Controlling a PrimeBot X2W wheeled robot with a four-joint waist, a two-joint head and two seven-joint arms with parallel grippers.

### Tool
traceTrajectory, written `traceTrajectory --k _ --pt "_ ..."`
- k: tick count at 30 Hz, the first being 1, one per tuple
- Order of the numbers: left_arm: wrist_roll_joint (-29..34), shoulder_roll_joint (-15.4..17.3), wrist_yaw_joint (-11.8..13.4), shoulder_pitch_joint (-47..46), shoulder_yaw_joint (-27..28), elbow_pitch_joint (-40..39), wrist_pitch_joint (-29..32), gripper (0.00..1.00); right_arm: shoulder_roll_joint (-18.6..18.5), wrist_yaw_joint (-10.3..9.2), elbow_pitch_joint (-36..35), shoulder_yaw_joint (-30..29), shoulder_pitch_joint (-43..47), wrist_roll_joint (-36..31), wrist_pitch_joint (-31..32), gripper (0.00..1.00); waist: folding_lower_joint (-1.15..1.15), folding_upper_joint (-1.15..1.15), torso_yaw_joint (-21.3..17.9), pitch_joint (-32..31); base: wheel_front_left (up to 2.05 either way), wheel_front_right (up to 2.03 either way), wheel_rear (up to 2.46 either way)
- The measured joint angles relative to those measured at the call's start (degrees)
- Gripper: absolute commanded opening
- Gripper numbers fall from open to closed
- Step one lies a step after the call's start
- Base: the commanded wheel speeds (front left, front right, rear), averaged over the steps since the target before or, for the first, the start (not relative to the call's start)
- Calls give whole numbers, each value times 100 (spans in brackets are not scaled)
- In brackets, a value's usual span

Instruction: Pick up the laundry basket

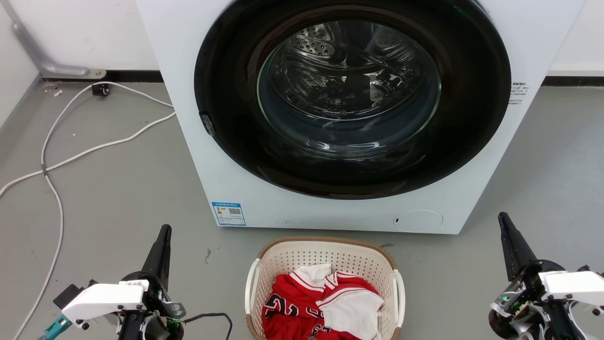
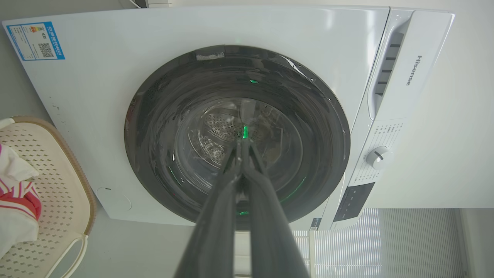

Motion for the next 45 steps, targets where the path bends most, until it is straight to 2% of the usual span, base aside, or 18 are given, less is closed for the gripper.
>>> traceTrajectory --k 45 --pt "3 -2 0 0 5 1 1 0 0 0 0 1 0 0 0 0 0 0 0 0 0 0 0"
